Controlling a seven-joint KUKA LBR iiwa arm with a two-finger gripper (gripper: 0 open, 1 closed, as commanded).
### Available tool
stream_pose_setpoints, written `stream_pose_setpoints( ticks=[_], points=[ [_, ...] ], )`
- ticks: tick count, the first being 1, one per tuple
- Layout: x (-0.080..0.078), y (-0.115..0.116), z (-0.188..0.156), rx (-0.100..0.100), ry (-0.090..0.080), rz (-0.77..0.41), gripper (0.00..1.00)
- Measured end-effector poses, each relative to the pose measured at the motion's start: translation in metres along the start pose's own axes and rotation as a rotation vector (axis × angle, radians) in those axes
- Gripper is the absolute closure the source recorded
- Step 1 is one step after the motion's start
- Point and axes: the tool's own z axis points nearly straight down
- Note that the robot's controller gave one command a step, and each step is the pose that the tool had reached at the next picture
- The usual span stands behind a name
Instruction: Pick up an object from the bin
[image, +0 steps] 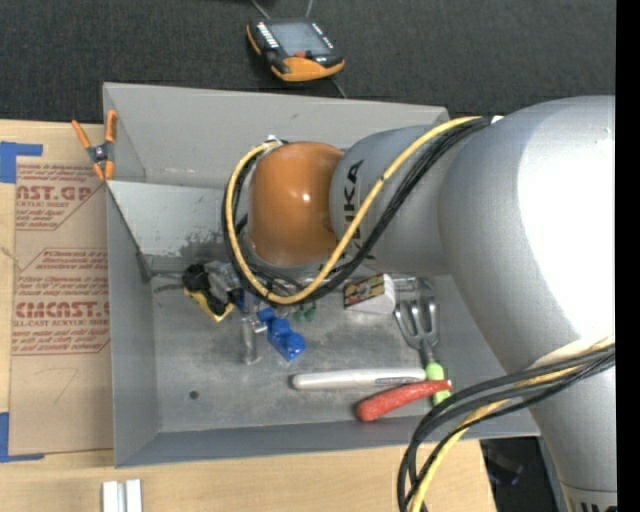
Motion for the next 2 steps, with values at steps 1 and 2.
stream_pose_setpoints(
  ticks=[1, 2],
  points=[
    [0.0167, -0.0042, 0.0010, 0.002, -0.018, -0.526, 1.00],
    [0.0167, -0.0043, 0.0010, 0.001, -0.017, -0.525, 1.00]
  ],
)
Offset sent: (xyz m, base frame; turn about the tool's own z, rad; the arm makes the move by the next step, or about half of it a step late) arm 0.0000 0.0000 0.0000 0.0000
